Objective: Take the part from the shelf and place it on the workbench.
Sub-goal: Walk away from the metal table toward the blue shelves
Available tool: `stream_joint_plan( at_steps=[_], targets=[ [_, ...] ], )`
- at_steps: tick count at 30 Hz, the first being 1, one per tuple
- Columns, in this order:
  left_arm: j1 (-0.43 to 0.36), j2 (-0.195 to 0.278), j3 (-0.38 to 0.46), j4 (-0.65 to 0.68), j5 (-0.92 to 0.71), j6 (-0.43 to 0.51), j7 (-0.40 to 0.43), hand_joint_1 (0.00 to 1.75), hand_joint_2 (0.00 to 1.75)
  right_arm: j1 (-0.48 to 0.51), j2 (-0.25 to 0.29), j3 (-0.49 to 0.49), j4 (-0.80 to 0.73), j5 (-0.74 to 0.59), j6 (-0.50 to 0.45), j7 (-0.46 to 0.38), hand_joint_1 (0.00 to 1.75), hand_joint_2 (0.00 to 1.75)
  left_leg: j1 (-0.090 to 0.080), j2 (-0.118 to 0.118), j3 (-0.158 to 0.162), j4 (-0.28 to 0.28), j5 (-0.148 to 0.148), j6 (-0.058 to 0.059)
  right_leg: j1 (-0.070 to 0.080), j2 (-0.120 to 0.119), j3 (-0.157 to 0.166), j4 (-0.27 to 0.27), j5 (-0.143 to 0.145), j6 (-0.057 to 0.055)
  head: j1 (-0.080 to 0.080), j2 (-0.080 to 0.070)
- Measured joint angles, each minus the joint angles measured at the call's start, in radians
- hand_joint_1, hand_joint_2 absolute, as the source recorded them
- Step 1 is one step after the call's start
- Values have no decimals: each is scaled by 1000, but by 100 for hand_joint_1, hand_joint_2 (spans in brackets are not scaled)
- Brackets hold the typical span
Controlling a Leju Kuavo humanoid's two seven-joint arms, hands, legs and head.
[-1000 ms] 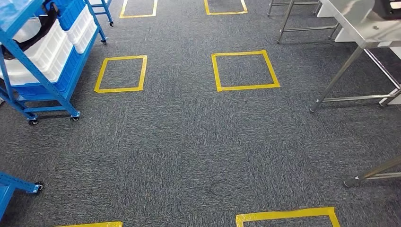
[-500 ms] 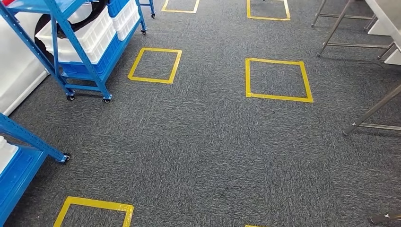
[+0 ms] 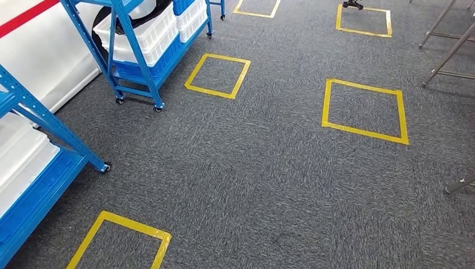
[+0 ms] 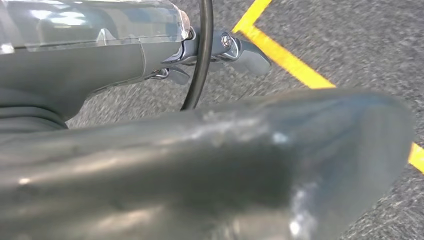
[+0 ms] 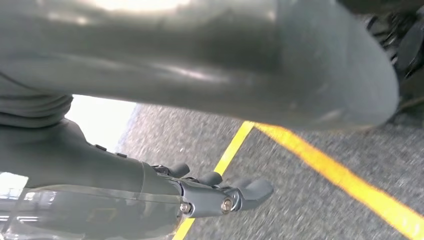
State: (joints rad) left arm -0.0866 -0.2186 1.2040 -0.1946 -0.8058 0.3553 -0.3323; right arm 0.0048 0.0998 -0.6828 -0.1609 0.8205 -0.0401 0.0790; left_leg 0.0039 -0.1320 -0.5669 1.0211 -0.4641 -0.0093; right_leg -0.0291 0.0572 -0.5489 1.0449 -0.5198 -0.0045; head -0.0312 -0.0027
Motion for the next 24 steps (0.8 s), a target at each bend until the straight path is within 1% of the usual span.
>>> stream_joint_plan(
  at_steps=[1, 2, 3, 4, 5, 6, 7, 8, 9, 10, 11, 12, 13, 14, 15, 16, 17, 18, 19, 20, 21, 22, 23, 24],
  targets=[
    [2, 0, 1, 0, 0, 0, 0, 0, 0, -1, -1, 0, 0, 0, 0, 0, 0, 0, 2, 7, -3, 4, -2, -5, 1, -11, 2, -3, 2, -7, 0, 0],
    [4, 0, 2, 0, 0, 0, 0, 0, 0, -1, -3, 0, 0, 0, 0, 0, 0, 0, 3, 28, -10, 21, -13, -10, 2, -24, 5, -7, 3, -15, 0, 0],
    [3, 0, 3, 0, 0, 0, 0, 0, 0, 0, -6, 0, 0, 0, 0, 0, 0, 0, 3, 57, -26, 57, -34, -14, 2, -38, 7, -11, 5, -22, 0, 0],
    [2, 0, 4, 0, 1, 0, 0, 0, 0, 3, -9, 0, 0, 0, 0, 0, 0, 0, 2, 90, -51, 110, -64, -16, 4, -52, 9, -13, 5, -26, 0, 0],
    [0, -1, 5, 0, 1, 1, 0, 0, 0, 5, -13, 0, 0, 1, 1, 0, 0, 0, 2, 110, -85, 177, -98, -18, 6, -67, 9, -14, 4, -30, 0, 0],
    [-1, -1, 6, 0, 1, 1, 0, 0, 0, 7, -16, 0, 1, 2, 1, 0, 0, 0, 3, 118, -116, 239, -124, -19, 9, -83, 9, -14, 2, -31, 0, 0],
    [-2, -1, 7, 0, 1, 1, 0, 0, 0, 7, -18, 0, 1, 2, 1, 0, 0, 0, 3, 122, -135, 277, -134, -20, 11, -98, 10, -14, 0, -33, 0, 0],
    [-1, -1, 9, 0, 1, 1, 0, 0, 0, 6, -19, 0, 1, 3, 1, 0, 0, 0, 3, 124, -137, 283, -125, -19, 13, -112, 11, -14, -1, -33, 0, 0],
    [0, -1, 10, 0, 2, 1, 0, 0, 0, 6, -20, 0, 1, 3, 1, 0, 0, 0, 3, 128, -117, 246, -98, -16, 14, -125, 14, -14, -4, -33, 0, 0],
    [1, -1, 12, 0, 2, 1, 0, 0, 0, 5, -20, 0, 1, 3, 1, 0, 0, 0, 1, 141, -81, 179, -61, -10, 16, -138, 18, -14, -7, -32, 0, 0],
    [1, -1, 13, 0, 3, 2, 0, 0, 0, 5, -20, 0, 2, 3, 2, 0, 0, 0, -5, 164, -43, 108, -35, -2, 18, -150, 23, -13, -11, -29, 0, 0],
    [0, -1, 14, 0, 3, 2, 0, 0, 0, 5, -20, 0, 2, 3, 2, 0, 0, 0, -11, 183, -13, 49, -15, 5, 19, -161, 27, -13, -15, -25, 0, 0],
    [-2, -1, 14, 0, 3, 2, 0, 0, 0, 4, -20, 0, 2, 3, 3, 0, 0, 0, -16, 196, 3, 16, -8, 11, 19, -172, 31, -14, -18, -20, 0, 0],
    [-2, -1, 15, 0, 4, 2, 0, 0, 0, 2, -20, 0, 2, 3, 3, 0, 0, 0, -21, 199, 5, 5, -10, 16, 19, -181, 34, -15, -19, -15, 0, 0],
    [-1, -1, 15, 0, 4, 3, 0, 0, 0, -1, -20, 0, 3, 3, 4, 0, 0, 0, -23, 187, 4, 1, -8, 19, 18, -191, 38, -18, -20, -10, 0, 0],
    [1, -1, 15, 0, 5, 3, 0, 0, 0, -3, -20, 0, 3, 3, 4, 0, 0, 0, -19, 176, 8, -6, -3, 24, 16, -194, 42, -19, -22, -5, 0, 0],
    [2, -1, 15, 0, 6, 3, 0, 0, 0, -5, -20, 0, 3, 3, 4, 0, 0, 0, -15, 165, 14, -15, 2, 29, 16, -176, 42, -12, -29, 0, 0, 0],
    [2, -1, 16, 0, 7, 3, 0, 0, 0, -5, -19, 0, 3, 4, 4, 0, 0, 0, -11, 154, 19, -24, 8, 35, 15, -147, 33, 13, -46, 3, 0, 0],
    [1, -1, 16, 0, 7, 3, 0, 0, 0, -3, -17, 0, 3, 4, 4, 0, 0, 0, -6, 143, 24, -30, 13, 39, 14, -112, 12, 58, -72, 5, 0, 0],
    [0, -1, 16, 0, 7, 3, 0, 0, 0, -2, -14, 0, 3, 4, 4, 0, 0, 0, -6, 131, 24, -32, 14, 41, 13, -81, -20, 120, -102, 6, 0, 0],
    [-2, -1, 16, 0, 7, 3, 0, 0, 0, 0, -9, 0, 3, 4, 4, 0, 0, 0, -7, 117, 23, -32, 15, 42, 12, -68, -57, 186, -128, 6, 0, 0],
    [-2, -1, 16, 0, 7, 3, 0, 0, 0, 1, -5, 0, 3, 4, 4, 0, 0, 0, -7, 102, 23, -31, 15, 42, 12, -64, -86, 232, -137, 6, 0, 0],
    [-2, -1, 16, 0, 7, 3, 0, 0, 0, 2, -3, 0, 3, 5, 4, 0, 0, 0, -7, 86, 25, -31, 14, 41, 12, -62, -101, 247, -125, 6, 0, 0],
    [-2, -1, 16, 0, 8, 3, 0, 0, 0, 2, -1, 0, 3, 5, 4, 0, 0, 0, -7, 71, 27, -29, 13, 39, 11, -59, -98, 221, -92, 6, 0, 0]
  ],
)
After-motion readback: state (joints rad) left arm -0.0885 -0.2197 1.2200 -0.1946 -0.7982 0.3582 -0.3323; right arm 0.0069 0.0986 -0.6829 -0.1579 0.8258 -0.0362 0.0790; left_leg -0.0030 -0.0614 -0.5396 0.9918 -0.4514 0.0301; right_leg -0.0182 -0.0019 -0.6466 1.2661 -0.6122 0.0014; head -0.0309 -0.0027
